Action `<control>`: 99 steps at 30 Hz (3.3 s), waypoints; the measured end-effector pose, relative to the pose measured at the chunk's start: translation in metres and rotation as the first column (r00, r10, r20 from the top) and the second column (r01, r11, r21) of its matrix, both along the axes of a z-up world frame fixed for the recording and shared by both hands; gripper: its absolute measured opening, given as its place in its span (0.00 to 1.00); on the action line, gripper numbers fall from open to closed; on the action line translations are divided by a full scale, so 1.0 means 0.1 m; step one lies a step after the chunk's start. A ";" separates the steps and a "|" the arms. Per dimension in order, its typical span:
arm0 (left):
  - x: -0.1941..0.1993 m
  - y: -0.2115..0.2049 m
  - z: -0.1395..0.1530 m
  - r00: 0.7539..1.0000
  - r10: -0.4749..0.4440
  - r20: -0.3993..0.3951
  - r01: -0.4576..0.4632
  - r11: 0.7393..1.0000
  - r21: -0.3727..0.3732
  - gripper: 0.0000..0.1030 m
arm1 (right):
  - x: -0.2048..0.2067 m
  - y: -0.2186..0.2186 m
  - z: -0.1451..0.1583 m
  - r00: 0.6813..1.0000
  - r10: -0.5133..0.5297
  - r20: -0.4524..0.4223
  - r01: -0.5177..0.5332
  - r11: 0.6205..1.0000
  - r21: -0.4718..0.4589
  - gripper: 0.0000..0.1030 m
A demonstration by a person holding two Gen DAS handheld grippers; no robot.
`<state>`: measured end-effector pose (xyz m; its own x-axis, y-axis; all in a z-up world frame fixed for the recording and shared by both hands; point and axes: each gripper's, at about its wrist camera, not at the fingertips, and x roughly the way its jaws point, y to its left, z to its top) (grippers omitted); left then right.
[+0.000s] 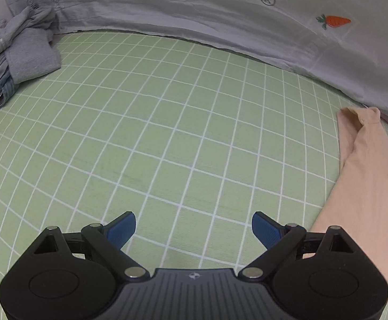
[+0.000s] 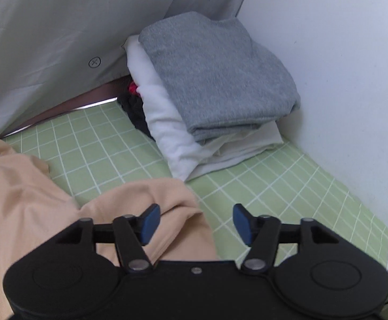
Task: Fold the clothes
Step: 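Pinch the hem with the left tool and pull it to straighten the top, then grasp the hem with the right tool and pull it to flatten the top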
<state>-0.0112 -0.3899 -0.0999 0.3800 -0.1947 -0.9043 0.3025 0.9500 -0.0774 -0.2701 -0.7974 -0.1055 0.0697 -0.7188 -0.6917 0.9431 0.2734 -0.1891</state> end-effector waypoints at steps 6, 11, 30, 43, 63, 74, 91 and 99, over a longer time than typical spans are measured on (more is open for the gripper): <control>-0.16 -0.32 -0.17 0.980 -0.184 -0.074 0.181 0.983 -0.038 0.85 | -0.05 0.56 -0.31 0.999 0.037 -0.002 -0.036 0.993 0.117 0.82; -0.27 -0.55 -0.19 0.947 -0.312 -0.076 0.305 0.948 -0.087 0.75 | -0.05 0.95 -0.38 0.997 0.066 0.035 -0.072 0.979 0.189 0.82; -0.60 -0.62 -0.26 0.887 -0.451 -0.097 0.427 0.882 -0.199 0.04 | -0.18 1.43 -0.16 0.985 0.163 0.060 -0.171 0.971 0.164 0.82; -1.22 0.62 -0.24 0.957 -0.248 -0.151 0.220 0.959 -0.180 0.04 | -0.58 2.27 -0.19 0.940 0.333 0.072 -0.340 0.910 0.237 0.82; -1.51 1.02 -0.14 0.980 -0.181 -0.087 0.181 0.984 -0.009 0.62 | -0.22 2.99 -0.32 0.889 0.451 0.081 -0.456 0.849 0.269 0.84; -1.24 1.59 -0.06 0.973 -0.221 -0.067 0.221 0.975 -0.013 0.65 | -0.10 3.58 -0.34 0.905 0.426 0.013 -0.420 0.885 0.201 0.72; -0.86 1.90 0.19 0.965 -0.264 0.002 0.263 0.961 -0.082 0.65 | -0.41 3.66 -0.23 0.976 0.189 0.104 -0.202 0.970 0.136 0.03; -1.20 1.36 0.16 0.968 -0.250 -0.019 0.245 0.959 -0.144 0.65 | -0.94 3.33 -0.20 0.981 0.165 0.098 -0.179 0.972 0.155 0.03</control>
<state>-0.1309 -0.2540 -0.0844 0.2711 -0.4036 -0.8738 0.5210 0.8249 -0.2193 -0.3638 -0.4646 -0.1256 0.2452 -0.5699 -0.7843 0.8899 0.4533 -0.0512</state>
